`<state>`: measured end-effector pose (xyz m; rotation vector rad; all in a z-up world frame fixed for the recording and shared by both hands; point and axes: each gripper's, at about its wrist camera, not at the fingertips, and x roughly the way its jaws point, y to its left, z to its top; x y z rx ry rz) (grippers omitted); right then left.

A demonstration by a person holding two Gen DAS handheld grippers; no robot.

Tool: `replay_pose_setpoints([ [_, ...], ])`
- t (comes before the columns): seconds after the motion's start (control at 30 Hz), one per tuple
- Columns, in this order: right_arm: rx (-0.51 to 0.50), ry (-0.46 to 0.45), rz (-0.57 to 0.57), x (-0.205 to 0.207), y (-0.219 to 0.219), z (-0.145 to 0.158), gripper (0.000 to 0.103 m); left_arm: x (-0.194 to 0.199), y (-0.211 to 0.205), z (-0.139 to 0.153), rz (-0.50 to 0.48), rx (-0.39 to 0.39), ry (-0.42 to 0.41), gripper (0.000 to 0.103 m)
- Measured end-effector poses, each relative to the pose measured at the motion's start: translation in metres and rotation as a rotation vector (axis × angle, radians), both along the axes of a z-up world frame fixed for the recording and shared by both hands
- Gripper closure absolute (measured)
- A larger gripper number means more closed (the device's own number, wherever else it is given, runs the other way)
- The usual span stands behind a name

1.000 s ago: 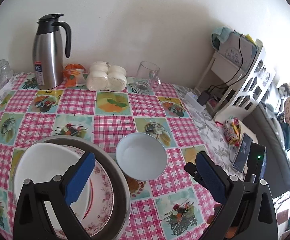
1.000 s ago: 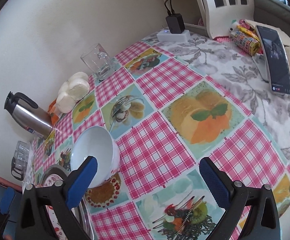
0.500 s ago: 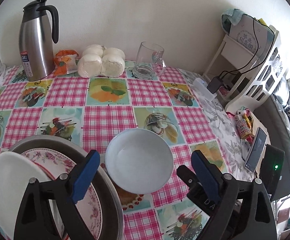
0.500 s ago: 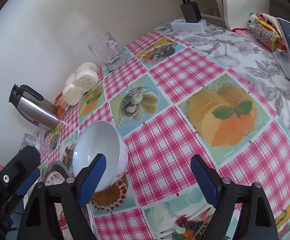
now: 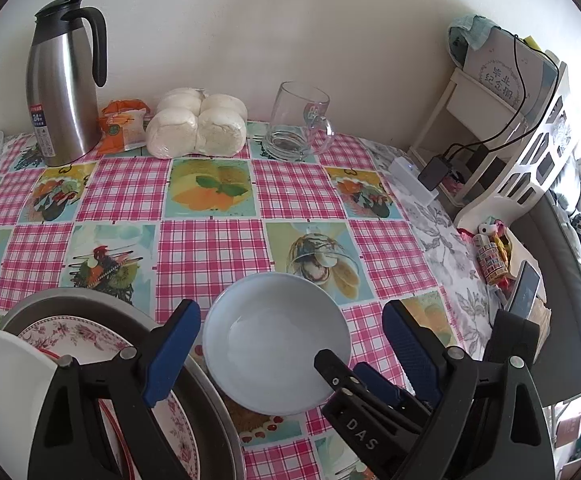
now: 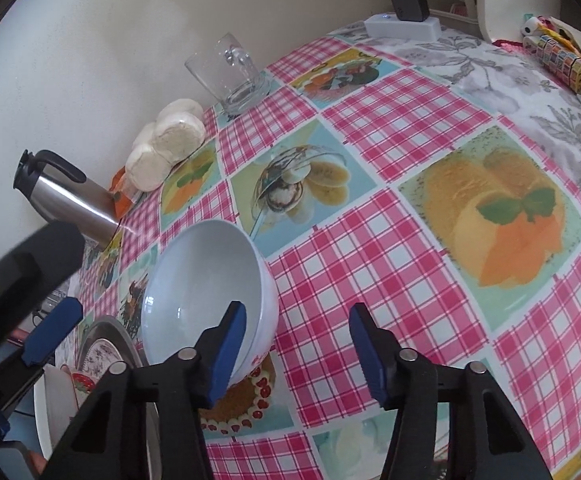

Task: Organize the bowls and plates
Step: 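Close the right tool on the pale blue bowl rim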

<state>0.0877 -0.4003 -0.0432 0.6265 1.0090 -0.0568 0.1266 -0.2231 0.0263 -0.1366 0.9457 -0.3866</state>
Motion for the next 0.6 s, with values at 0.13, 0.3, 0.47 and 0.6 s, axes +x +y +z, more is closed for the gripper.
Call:
replay_pose_setpoints([
  [0.13,0.010,0.001,0.010,0.004,0.003,-0.004,0.063,0.003,0.000,-0.003,0.000,-0.010,0.008,0.010],
  [0.3,0.007,-0.016,0.036,0.007,0.010,-0.003,0.075,0.005,0.001,-0.004,0.002,-0.016,0.013,0.010],
  [0.47,0.001,-0.031,0.054,0.007,0.014,-0.001,0.085,0.004,0.000,-0.004,0.001,-0.010,0.010,0.010],
  [0.6,-0.008,-0.032,0.054,0.007,0.014,0.000,0.088,0.004,0.000,-0.005,0.000,-0.009,0.009,0.011],
])
